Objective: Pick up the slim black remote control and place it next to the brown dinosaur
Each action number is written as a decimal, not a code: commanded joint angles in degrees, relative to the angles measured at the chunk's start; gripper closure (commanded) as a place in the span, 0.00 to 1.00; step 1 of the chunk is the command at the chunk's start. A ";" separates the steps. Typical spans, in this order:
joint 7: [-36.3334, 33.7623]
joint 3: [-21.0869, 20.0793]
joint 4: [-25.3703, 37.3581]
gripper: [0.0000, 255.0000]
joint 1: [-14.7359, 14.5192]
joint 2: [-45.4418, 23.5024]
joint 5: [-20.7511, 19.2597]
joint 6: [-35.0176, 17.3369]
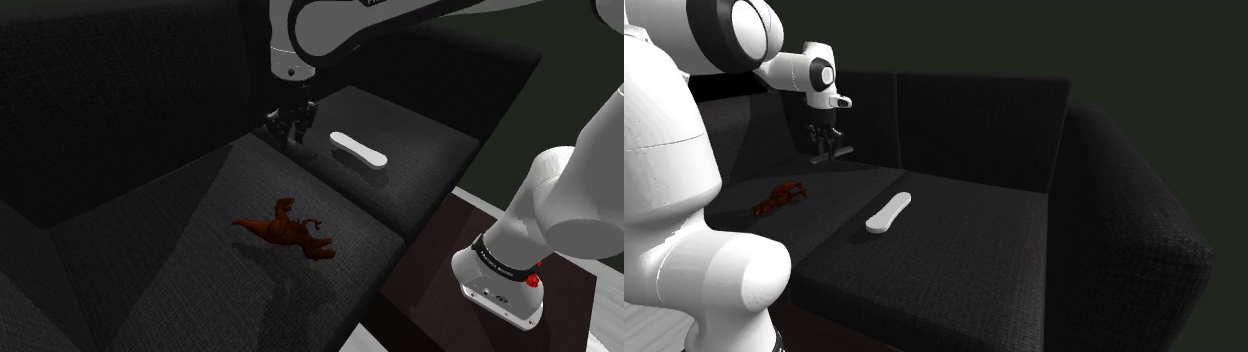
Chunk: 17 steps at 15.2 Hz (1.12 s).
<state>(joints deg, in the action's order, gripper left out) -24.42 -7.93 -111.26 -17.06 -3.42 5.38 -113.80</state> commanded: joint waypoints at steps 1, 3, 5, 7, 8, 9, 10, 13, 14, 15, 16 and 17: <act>-2.77 -1.22 1.06 1.00 -1.40 -0.81 -0.18 0.00; -5.52 -2.41 2.53 1.00 -2.84 -2.03 -0.50 0.02; -8.27 -3.54 4.28 1.00 -4.32 -3.46 -0.92 0.13; -11.03 -4.61 6.31 1.00 -5.82 -5.11 -1.45 0.33; -12.40 -5.11 7.44 1.00 -6.60 -6.00 -1.76 0.47; -13.77 -5.59 8.64 1.00 -7.38 -6.95 -2.10 0.64; -15.13 -6.04 9.92 1.00 -8.20 -7.96 -2.46 0.85; -19.16 -7.25 14.26 1.00 -10.74 -11.28 -3.69 1.67; -20.47 -7.60 15.88 1.00 -11.63 -12.50 -4.15 2.03; -21.78 -7.92 17.59 1.00 -12.55 -13.77 -4.63 2.43; -23.06 -8.22 19.41 1.00 -13.48 -15.09 -5.12 2.88; -24.32 -8.49 21.33 1.00 -14.46 -16.48 -5.63 3.38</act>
<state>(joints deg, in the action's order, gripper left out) -47.41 -16.12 -91.57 -30.57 -18.46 0.26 -110.56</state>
